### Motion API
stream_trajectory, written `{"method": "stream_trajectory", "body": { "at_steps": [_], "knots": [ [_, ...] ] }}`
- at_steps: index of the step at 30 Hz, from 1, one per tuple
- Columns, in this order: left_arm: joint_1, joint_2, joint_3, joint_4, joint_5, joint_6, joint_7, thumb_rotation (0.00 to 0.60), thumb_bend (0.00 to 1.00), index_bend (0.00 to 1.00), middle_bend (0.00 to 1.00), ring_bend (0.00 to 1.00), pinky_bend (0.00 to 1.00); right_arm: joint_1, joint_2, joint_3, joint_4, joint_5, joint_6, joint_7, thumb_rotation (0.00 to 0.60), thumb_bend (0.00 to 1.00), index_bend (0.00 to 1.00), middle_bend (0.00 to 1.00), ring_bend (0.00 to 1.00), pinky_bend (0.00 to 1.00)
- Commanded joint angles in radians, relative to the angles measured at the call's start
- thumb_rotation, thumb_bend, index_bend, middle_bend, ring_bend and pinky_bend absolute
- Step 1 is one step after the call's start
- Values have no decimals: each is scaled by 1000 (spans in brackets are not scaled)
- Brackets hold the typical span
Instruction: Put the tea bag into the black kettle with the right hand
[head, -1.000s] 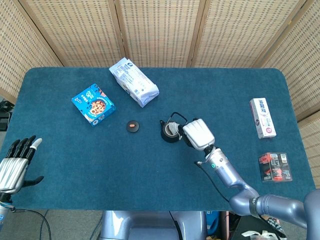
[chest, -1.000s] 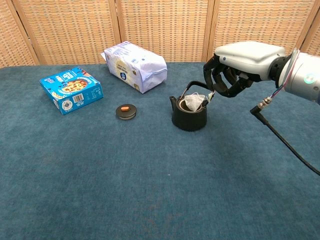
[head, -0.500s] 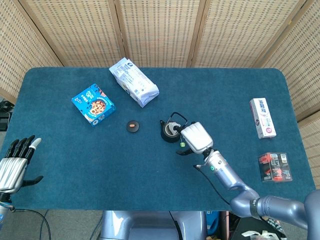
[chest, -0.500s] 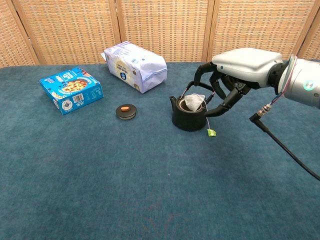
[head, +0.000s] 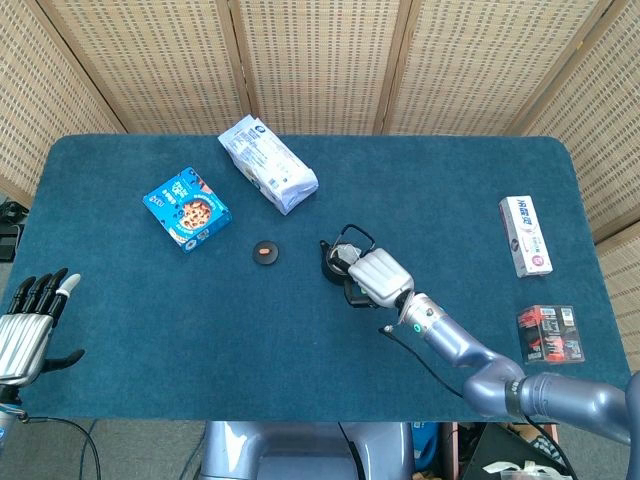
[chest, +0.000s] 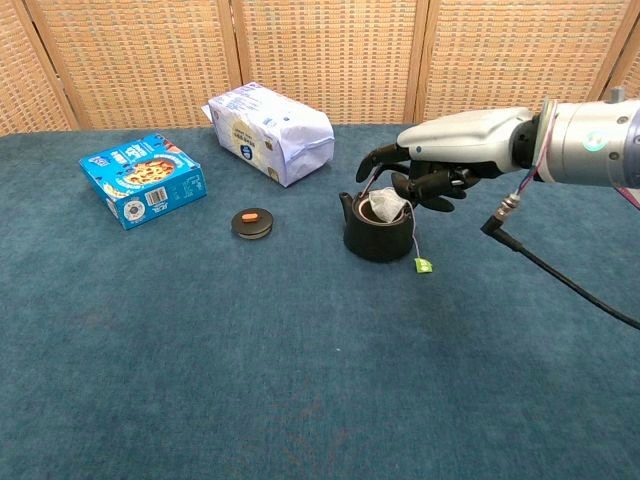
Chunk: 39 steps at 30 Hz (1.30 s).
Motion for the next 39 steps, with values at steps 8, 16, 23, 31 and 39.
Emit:
{"method": "stream_trajectory", "body": {
  "at_steps": [8, 16, 23, 31, 39],
  "knots": [
    [-2, 0, -1, -4, 0, -2, 4, 600, 71, 0, 0, 0, 0, 44, 3, -14, 29, 60, -53, -31, 0, 1000, 156, 921, 831, 705],
    [-2, -1, 0, -5, -1, -3, 6, 600, 71, 0, 0, 0, 0, 78, -9, -47, 67, 130, -82, -87, 0, 1000, 156, 922, 832, 710],
    [-1, -1, 1, -4, -3, -3, 6, 600, 71, 0, 0, 0, 0, 98, -10, -70, 88, 183, -91, -115, 0, 1000, 156, 922, 832, 711],
    [-1, -1, 1, -5, -3, -4, 8, 600, 72, 0, 0, 0, 0, 128, -14, -98, 119, 242, -101, -145, 0, 1000, 162, 922, 832, 711],
    [1, -2, 3, -2, -4, -5, 6, 600, 71, 0, 0, 0, 0, 162, -42, -143, 168, 311, -124, -186, 0, 1000, 162, 922, 832, 710]
  ]
}}
